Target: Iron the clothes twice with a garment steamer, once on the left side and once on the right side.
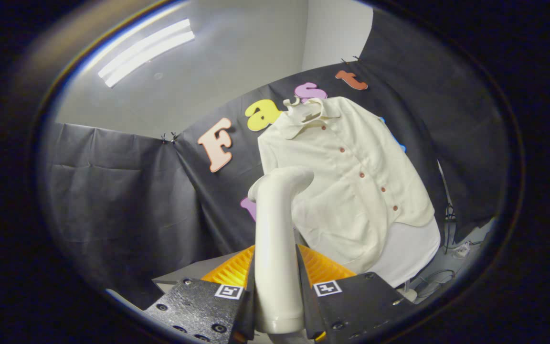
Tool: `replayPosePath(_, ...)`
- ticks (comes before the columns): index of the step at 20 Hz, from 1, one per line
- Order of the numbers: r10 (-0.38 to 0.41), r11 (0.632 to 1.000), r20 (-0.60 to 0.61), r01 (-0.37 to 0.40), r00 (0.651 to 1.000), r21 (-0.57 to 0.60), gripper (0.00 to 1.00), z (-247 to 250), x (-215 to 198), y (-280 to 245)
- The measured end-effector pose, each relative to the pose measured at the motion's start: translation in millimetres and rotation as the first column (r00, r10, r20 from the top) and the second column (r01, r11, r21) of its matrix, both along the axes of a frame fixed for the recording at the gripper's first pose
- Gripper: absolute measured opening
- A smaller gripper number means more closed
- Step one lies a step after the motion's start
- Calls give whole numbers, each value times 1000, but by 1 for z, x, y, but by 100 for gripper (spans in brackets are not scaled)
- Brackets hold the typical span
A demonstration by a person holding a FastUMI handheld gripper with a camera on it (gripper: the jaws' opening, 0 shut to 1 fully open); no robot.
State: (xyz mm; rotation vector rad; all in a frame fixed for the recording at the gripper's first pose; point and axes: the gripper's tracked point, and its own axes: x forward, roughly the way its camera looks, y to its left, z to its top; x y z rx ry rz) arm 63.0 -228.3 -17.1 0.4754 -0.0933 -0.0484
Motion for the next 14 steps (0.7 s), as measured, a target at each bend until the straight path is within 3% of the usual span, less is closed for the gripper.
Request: replayPosePath(14,60,974,-3,-59,998,-219,39,43,-30,166)
